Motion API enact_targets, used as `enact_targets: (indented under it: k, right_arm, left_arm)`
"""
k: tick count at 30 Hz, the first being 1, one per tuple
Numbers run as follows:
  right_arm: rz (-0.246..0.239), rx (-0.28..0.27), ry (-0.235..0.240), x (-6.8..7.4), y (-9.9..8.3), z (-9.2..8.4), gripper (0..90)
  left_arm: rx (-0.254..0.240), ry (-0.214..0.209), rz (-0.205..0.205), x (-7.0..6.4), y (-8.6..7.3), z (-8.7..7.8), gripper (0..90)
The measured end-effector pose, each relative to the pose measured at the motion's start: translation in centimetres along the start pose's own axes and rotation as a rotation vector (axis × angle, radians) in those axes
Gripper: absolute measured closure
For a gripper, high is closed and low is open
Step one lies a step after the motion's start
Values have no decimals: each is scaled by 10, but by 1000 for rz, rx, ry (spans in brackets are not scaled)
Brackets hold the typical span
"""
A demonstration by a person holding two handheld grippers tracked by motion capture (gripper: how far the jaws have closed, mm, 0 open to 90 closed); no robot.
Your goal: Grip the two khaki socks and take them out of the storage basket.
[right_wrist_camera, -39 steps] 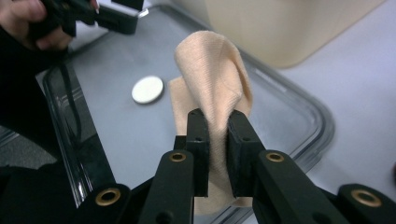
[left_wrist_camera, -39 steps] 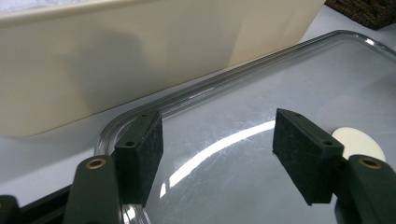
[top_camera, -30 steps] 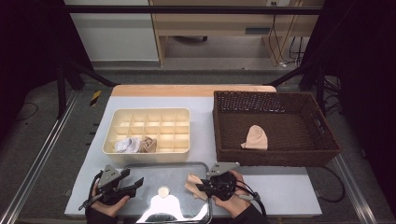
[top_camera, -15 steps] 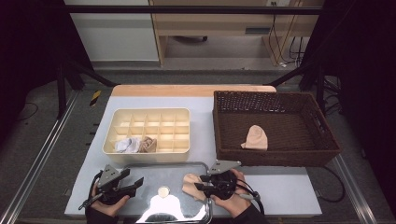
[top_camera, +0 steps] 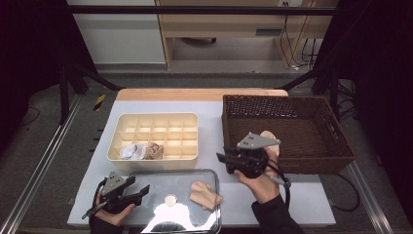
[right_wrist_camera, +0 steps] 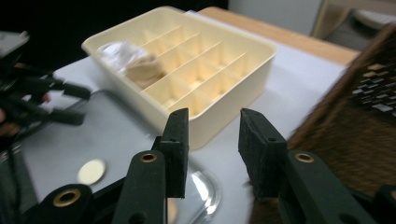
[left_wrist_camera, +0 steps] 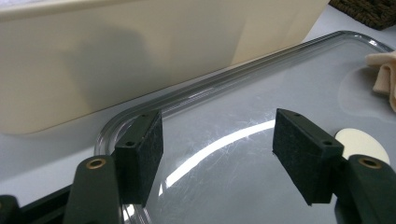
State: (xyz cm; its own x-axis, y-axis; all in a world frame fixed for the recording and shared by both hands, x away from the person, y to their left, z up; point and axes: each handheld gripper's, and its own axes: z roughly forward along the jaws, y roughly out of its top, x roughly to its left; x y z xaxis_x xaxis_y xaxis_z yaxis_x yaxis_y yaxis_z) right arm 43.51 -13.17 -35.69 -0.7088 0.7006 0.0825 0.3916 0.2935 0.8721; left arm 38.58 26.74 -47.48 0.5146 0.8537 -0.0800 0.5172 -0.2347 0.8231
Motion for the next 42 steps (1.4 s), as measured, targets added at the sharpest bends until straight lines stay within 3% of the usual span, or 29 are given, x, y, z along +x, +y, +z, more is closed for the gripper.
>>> enact_targets:
  k: [6, 12, 19, 21, 30, 42]
  right_arm:
    - [34, -23, -90, -31, 28, -9, 624]
    - [63, 27, -191, -63, 41, -4, 594]
    - [118, 74, -274, -100, 48, 9, 568]
    - [151, 76, -282, -110, 48, 13, 562]
    - [195, 92, -339, -149, 37, 29, 548]
    - [232, 226, -412, -178, 12, 46, 568]
  left_arm:
    - [0, 4, 4, 0, 0, 0, 333]
    - [3, 4, 5, 0, 0, 1, 333]
    - [3, 4, 6, 0, -1, 1, 334]
    - [3, 4, 4, 0, -1, 1, 333]
    - [6, 2, 3, 1, -1, 1, 334]
    - [9, 1, 3, 1, -1, 2, 334]
